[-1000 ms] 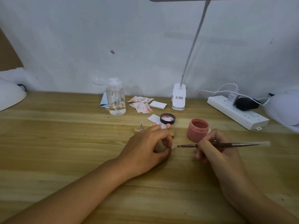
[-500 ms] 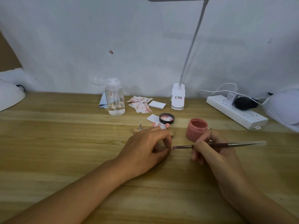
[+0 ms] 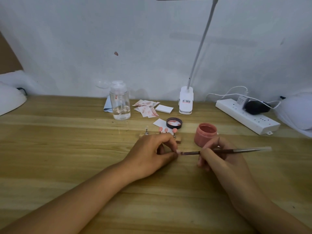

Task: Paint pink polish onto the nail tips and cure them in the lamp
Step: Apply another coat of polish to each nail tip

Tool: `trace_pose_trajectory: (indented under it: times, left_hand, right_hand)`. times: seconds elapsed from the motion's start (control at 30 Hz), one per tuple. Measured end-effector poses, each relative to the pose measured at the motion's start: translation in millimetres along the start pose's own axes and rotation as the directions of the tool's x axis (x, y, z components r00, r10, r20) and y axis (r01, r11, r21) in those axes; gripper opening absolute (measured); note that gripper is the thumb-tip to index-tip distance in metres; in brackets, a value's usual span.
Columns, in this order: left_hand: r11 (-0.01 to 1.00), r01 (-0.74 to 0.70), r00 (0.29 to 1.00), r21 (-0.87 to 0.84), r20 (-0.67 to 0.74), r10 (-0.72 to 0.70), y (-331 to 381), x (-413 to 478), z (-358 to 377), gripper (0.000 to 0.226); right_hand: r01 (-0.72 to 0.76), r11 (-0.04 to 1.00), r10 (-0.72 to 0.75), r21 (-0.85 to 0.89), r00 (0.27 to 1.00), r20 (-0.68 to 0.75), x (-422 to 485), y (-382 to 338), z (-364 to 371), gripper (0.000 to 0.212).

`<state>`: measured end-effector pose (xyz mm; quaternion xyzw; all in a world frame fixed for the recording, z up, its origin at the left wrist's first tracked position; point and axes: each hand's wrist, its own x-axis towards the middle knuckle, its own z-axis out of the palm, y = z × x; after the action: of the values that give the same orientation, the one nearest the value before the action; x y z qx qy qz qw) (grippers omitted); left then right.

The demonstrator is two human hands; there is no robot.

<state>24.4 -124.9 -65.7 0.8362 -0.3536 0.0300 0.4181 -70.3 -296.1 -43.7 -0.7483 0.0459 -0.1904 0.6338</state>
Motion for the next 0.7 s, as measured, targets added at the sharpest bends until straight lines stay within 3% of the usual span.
trace_pose_trajectory:
  times: [0.1,0.27,0.43,0.6,0.7]
  left_hand:
    - [1.000,0.003,1.000,-0.020,0.003,-0.003,0.9,-0.2,-1.2,0.010]
    - [1.000,0.023,1.000,-0.008,0.000,-0.023,-0.7,-0.2,-1.9,0.013]
    - [0.999,0.028,1.000,-0.026,-0.013,-0.029,-0.3,-0.8,-2.5,0.010]
    - [1.000,0.030,0.999,-0.005,-0.027,-0.030,0.7,-2.1,-3.1,0.014]
    - [0.999,0.022,0.999,-0.041,-0.031,-0.023,3.0,-2.9,-4.2,0.011]
  right_hand:
    - [-0.011,0.998,0.015,0.054,0.997,-0.075,1.1,0.5,-2.9,0.009]
    - [0.027,1.000,-0.028,0.015,0.999,0.043,-3.1,-3.0,2.5,0.011]
    - [-0.021,0.999,0.024,0.036,0.996,-0.087,0.0,-1.9,-1.2,0.010]
    - [0.052,0.996,-0.056,0.072,0.997,0.054,-7.6,-9.8,3.4,0.009]
    - [0.017,1.000,-0.017,0.010,0.999,-0.044,-4.1,-6.1,1.0,0.011]
